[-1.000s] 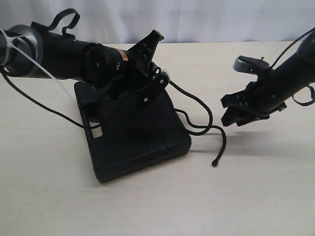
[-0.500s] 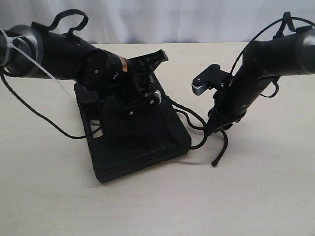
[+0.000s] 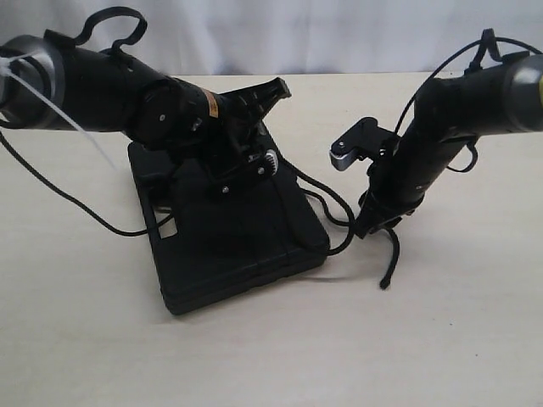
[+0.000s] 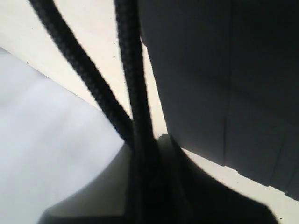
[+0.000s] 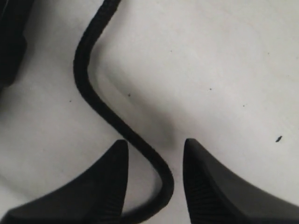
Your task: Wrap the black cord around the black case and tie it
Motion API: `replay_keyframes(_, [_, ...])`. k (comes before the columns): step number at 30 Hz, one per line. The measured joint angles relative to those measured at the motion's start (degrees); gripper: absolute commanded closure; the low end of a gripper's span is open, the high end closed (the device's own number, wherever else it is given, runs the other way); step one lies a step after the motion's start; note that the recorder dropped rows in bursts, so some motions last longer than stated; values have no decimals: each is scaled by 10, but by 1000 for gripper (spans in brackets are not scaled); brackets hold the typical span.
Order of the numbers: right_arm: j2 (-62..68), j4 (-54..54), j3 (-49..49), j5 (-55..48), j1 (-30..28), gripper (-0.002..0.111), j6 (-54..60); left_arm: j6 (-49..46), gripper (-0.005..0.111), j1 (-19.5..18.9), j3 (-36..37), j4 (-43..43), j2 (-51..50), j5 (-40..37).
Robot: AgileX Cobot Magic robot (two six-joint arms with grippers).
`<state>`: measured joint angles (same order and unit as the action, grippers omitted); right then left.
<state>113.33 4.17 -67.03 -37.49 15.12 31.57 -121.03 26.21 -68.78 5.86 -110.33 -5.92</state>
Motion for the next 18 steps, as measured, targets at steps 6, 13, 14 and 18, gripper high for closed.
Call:
replay_keyframes(6, [-10,0,0,-49,2,71,65,0,107,-23,0,0,0,0])
replay_keyframes(13, [-3,-1,0,8,2,71,82,0,107,-36,0,9,0,-20])
replay_keyframes(14, [2,-1,0,14,2,71,87,0,107,-36,0,9,0,-20])
replay_keyframes(18, [19,-1,-1,16,3,72,107,0,107,-35,0,11,0,-17])
